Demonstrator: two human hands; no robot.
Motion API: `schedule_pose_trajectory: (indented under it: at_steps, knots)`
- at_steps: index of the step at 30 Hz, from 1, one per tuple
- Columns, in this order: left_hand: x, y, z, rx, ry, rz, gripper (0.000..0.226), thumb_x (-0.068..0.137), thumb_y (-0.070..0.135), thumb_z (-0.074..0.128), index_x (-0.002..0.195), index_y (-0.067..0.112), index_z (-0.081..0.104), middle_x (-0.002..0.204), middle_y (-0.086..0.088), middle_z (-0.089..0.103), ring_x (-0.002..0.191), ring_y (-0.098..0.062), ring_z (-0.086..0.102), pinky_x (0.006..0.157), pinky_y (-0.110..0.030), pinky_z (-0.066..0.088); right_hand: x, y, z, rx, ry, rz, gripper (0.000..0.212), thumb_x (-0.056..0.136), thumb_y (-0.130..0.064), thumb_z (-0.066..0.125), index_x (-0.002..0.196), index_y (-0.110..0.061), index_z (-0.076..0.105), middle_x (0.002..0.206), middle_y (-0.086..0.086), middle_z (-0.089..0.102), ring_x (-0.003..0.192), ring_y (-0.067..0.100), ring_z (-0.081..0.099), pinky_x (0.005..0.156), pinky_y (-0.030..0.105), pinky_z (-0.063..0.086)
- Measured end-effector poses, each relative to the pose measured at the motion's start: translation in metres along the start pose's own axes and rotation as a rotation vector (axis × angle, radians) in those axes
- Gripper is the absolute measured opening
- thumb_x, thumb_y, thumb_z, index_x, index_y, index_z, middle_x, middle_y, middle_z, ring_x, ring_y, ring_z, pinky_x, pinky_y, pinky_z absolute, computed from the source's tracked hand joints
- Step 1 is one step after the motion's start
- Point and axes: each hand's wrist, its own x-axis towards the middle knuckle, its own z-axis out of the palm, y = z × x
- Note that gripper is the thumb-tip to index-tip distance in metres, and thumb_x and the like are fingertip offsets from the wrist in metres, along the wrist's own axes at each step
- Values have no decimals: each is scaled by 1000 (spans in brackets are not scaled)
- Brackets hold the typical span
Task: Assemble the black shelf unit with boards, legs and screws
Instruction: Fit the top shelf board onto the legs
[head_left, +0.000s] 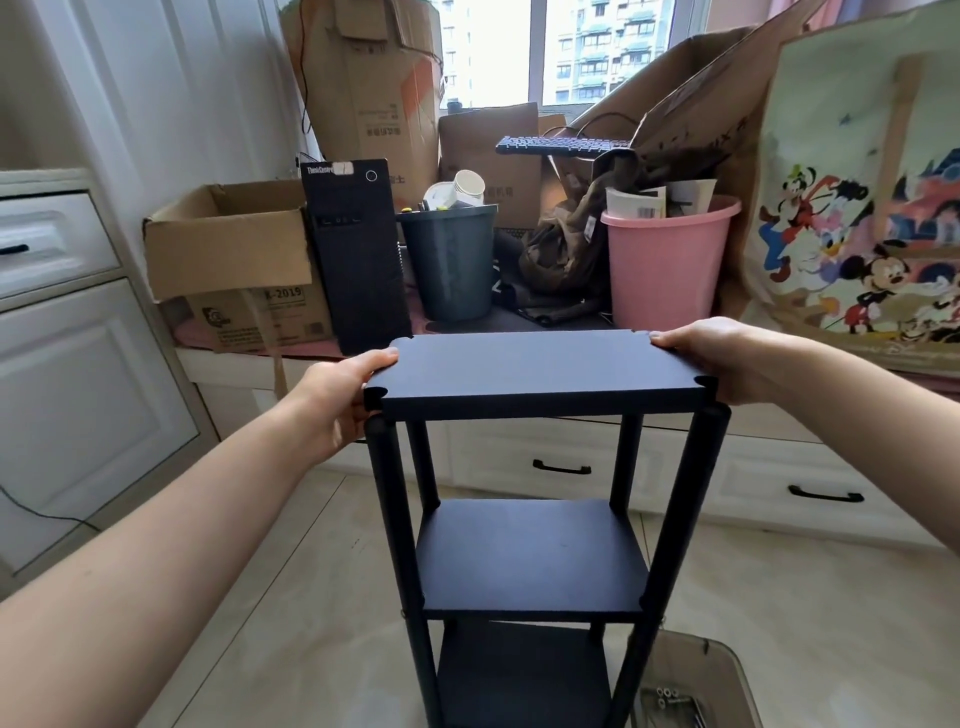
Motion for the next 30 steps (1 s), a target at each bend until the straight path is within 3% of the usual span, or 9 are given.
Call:
schedule_pose_trajectory:
  at_steps: [4,11,18,23,27,30]
  knots:
    - [0,0,0,13,10,5,36,92,32,73,114,4,67,90,-8,70,70,-19,67,51,-24,56,1,-1,5,-109,94,-78,20,99,-26,57,86,-11,61,75,3,63,59,15,57,54,26,46]
    - [-3,-1,2,33,18,32,39,92,32,73,113,0,68,96,-12,70,78,-23,67,66,-30,54,-3,-3,6,-162,183,-123,26,101,-28,54,82,-10,56,73,4,56,57,15,50,32,11,35]
    - [-7,-1,5,55,40,44,34,92,31,73,106,1,67,101,-16,68,88,-29,65,71,-34,54,-3,-1,6,-195,172,-114,28,101,-29,54,80,-11,56,72,2,55,56,13,49,35,13,35]
    - [-9,-5,7,3,44,23,24,93,25,72,93,2,66,97,-15,65,74,-23,62,61,-28,52,0,2,7,-178,160,-99,25,100,-31,55,83,-13,58,74,1,54,57,13,49,38,17,37]
    - [-10,-8,7,-28,51,14,29,94,24,71,92,-3,64,99,-18,59,87,-32,54,70,-32,46,4,1,5,-211,161,-103,27,101,-32,54,84,-11,56,73,3,52,56,14,48,39,17,36]
    - [-10,-8,7,-27,45,16,32,93,24,72,97,-6,64,101,-19,62,91,-33,57,94,-47,52,5,1,5,-217,167,-98,27,101,-32,53,84,-10,56,73,3,53,55,14,48,36,14,35]
